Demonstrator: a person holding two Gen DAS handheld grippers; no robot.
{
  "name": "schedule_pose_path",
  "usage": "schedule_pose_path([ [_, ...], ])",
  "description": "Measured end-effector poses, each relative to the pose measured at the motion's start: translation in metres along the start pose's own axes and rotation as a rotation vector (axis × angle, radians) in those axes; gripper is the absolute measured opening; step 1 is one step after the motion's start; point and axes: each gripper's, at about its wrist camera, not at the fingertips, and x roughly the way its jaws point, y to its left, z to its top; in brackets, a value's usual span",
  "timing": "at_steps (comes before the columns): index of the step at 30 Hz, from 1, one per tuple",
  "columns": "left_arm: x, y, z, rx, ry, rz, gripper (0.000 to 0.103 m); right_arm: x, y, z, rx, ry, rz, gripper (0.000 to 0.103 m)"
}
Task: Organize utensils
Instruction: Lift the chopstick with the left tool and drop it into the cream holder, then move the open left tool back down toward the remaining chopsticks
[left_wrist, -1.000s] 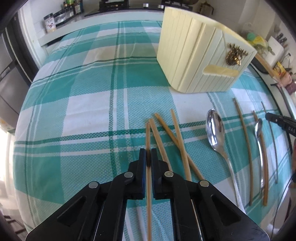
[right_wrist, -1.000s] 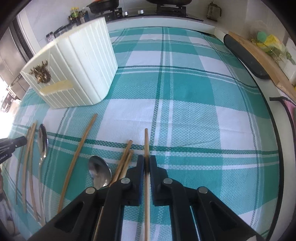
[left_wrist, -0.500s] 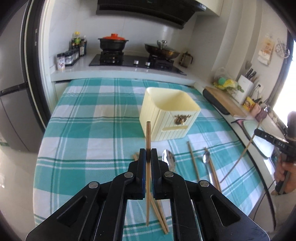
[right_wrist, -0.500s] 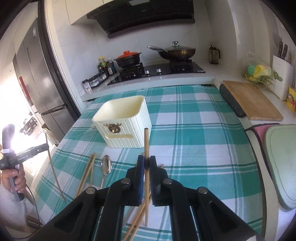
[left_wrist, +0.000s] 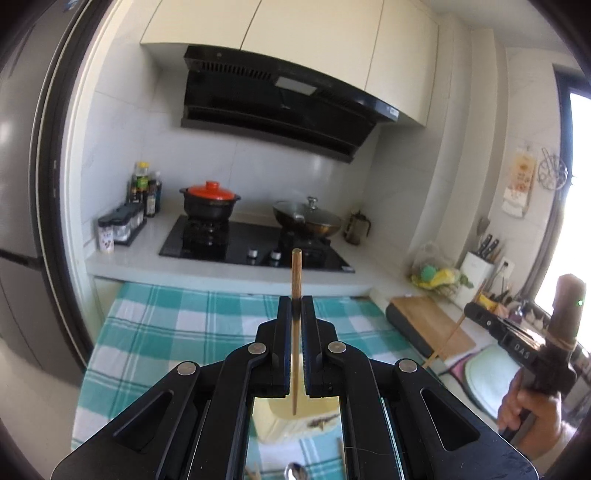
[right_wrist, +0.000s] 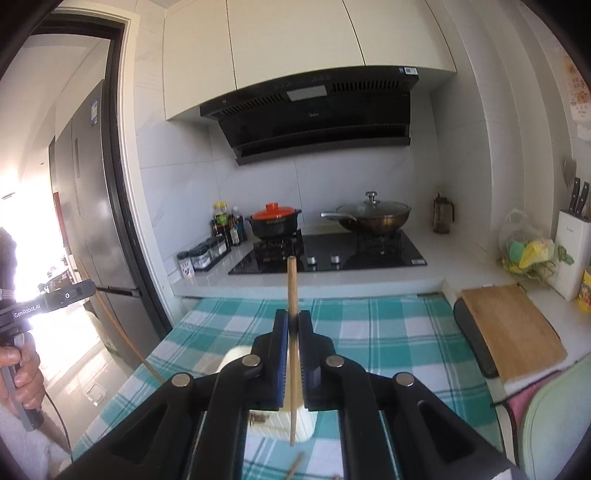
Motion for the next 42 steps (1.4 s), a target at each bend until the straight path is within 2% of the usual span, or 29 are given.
schedule_pose_path([
  [2, 0.024, -0.001, -0.001, -0.01, 0.014, 0.007, 0.003, 0.016, 0.004, 0.004, 0.0, -0.047, -0.014, 0.006],
  [4, 0.053, 0.001, -0.011, -0.019, 0.077, 0.022, 0.003, 0.039, 0.005, -0.001, 0.013, -0.03, -0.017, 0.006],
  [8, 0.102, 0.008, -0.043, -0.039, 0.253, 0.028, 0.003, 0.092, -0.001, -0.027, 0.082, 0.16, 0.005, 0.006],
  [11, 0.126, 0.009, -0.065, -0.028, 0.356, 0.04, 0.003, 0.122, -0.006, -0.052, 0.106, 0.299, 0.001, 0.006],
  [14, 0.14, 0.01, -0.08, -0.023, 0.416, 0.055, 0.004, 0.143, -0.015, -0.072, 0.155, 0.393, 0.0, 0.006],
  [16, 0.143, 0.009, -0.085, -0.017, 0.426, 0.068, 0.004, 0.152, -0.02, -0.081, 0.18, 0.429, 0.007, 0.006],
  [17, 0.142, 0.009, -0.086, -0.019, 0.43, 0.069, 0.005, 0.153, -0.021, -0.084, 0.189, 0.437, 0.014, 0.01],
  [18, 0.138, 0.01, -0.086, -0.025, 0.429, 0.065, 0.009, 0.152, -0.022, -0.086, 0.198, 0.433, 0.022, 0.01],
  [19, 0.131, 0.011, -0.087, -0.031, 0.426, 0.049, 0.021, 0.148, -0.022, -0.086, 0.201, 0.428, 0.028, 0.01],
  [20, 0.125, 0.012, -0.088, -0.028, 0.42, 0.04, 0.044, 0.143, -0.022, -0.086, 0.198, 0.422, 0.032, 0.015],
  [21, 0.115, 0.012, -0.09, -0.016, 0.406, 0.042, 0.056, 0.136, -0.022, -0.086, 0.192, 0.413, 0.035, 0.022],
  [22, 0.103, 0.013, -0.094, 0.002, 0.39, 0.051, 0.074, 0.126, -0.023, -0.087, 0.181, 0.4, 0.035, 0.039],
  [23, 0.09, 0.014, -0.1, 0.024, 0.379, 0.055, 0.08, 0.117, -0.022, -0.087, 0.167, 0.382, 0.034, 0.052],
  [24, 0.077, 0.016, -0.108, 0.046, 0.378, 0.055, 0.081, 0.103, -0.023, -0.09, 0.148, 0.367, 0.032, 0.053],
  [26, 0.053, 0.026, -0.135, 0.075, 0.405, 0.077, 0.091, 0.076, -0.026, -0.102, 0.115, 0.355, 0.027, 0.054],
  [28, 0.032, 0.041, -0.172, 0.079, 0.431, 0.124, 0.093, 0.049, -0.034, -0.124, 0.09, 0.353, -0.002, 0.058],
  [30, 0.017, 0.058, -0.213, 0.068, 0.48, 0.191, 0.093, 0.025, -0.044, -0.158, 0.049, 0.369, -0.067, 0.06],
  [34, 0.002, 0.086, -0.272, 0.0, 0.537, 0.305, 0.093, -0.004, -0.074, -0.238, 0.035, 0.47, -0.238, 0.06],
  [36, 0.001, 0.09, -0.286, 0.011, 0.542, 0.367, 0.093, -0.01, -0.089, -0.269, 0.031, 0.524, -0.318, 0.06],
  [38, 0.004, 0.092, -0.291, 0.023, 0.536, 0.407, 0.093, -0.017, -0.101, -0.287, 0.053, 0.541, -0.365, 0.06],
  [42, 0.011, 0.093, -0.291, 0.027, 0.527, 0.401, 0.094, -0.021, -0.112, -0.3, 0.078, 0.539, -0.406, 0.06],
])
